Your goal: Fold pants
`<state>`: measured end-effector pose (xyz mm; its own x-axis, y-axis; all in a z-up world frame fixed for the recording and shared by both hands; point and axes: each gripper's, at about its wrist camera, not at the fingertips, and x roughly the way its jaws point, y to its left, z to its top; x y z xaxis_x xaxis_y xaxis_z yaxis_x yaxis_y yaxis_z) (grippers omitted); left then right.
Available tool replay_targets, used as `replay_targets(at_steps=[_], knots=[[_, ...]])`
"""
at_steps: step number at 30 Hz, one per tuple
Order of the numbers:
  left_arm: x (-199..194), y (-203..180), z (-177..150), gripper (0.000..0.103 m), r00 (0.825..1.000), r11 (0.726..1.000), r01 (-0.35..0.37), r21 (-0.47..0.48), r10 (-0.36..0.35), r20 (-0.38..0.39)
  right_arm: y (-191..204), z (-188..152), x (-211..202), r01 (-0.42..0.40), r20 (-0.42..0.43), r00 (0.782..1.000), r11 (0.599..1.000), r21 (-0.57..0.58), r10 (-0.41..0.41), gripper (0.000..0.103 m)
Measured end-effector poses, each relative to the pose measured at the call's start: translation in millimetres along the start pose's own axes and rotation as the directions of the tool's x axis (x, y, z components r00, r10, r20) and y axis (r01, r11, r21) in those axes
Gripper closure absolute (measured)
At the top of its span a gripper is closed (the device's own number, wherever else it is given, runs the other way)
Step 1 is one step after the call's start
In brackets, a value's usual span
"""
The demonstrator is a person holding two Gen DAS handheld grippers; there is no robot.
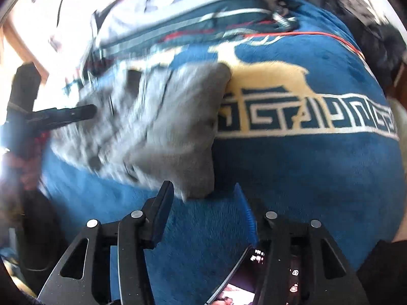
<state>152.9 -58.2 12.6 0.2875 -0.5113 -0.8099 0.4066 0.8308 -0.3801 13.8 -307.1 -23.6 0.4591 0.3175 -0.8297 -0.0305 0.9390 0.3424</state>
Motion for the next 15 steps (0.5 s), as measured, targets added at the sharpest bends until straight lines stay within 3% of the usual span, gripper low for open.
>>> replay_targets(at_steps=[3, 6, 9, 11, 12, 13, 15], knots=[[28.4, -43.9, 40.7, 0.045, 0.999, 0.990, 0.032, 0.134, -0.029, -0.031, -11.0, 5.6, -1.0, -0.104, 0.048, 0.994, 0.990, 0.095, 0.100, 0.054], [75.8, -83.5, 64.8, 0.043, 0.991, 0.977, 0.060, 0.206, -0.034, -0.127, -10.5, 6.7, 7.7, -0.168, 0.065, 0.985, 0.979, 0.119, 0.161, 0.054], [127.8, -105.7, 77.1, 0.043, 0.971, 0.966, 0.013, 0.258, 0.049, -0.232, -10.2, 5.0, 22.4, -0.154, 0.025, 0.988, 0.981, 0.118, 0.152, 0.056], [158.7, -109.5, 74.5, 0.063, 0.956, 0.962, -0.039, 0.271, 0.115, -0.271, -11.0, 3.2, 29.9, -0.166, 0.005, 0.986, 0.977, 0.133, 0.167, 0.077], [166.3, -107.3, 72.8, 0.084, 0.953, 0.965, -0.036, 0.260, 0.112, -0.281, -11.1, 3.2, 31.3, -0.163, 0.008, 0.986, 0.977, 0.135, 0.164, 0.081], [169.3, -104.6, 71.8, 0.090, 0.959, 0.968, -0.056, 0.245, 0.120, -0.255, -9.4, 3.8, 30.4, -0.163, 0.016, 0.987, 0.979, 0.125, 0.162, 0.087], [171.6, -98.6, 69.3, 0.092, 0.968, 0.973, -0.071, 0.218, 0.119, -0.219, -2.6, 3.6, 25.9, -0.152, 0.020, 0.988, 0.984, 0.091, 0.151, 0.089]])
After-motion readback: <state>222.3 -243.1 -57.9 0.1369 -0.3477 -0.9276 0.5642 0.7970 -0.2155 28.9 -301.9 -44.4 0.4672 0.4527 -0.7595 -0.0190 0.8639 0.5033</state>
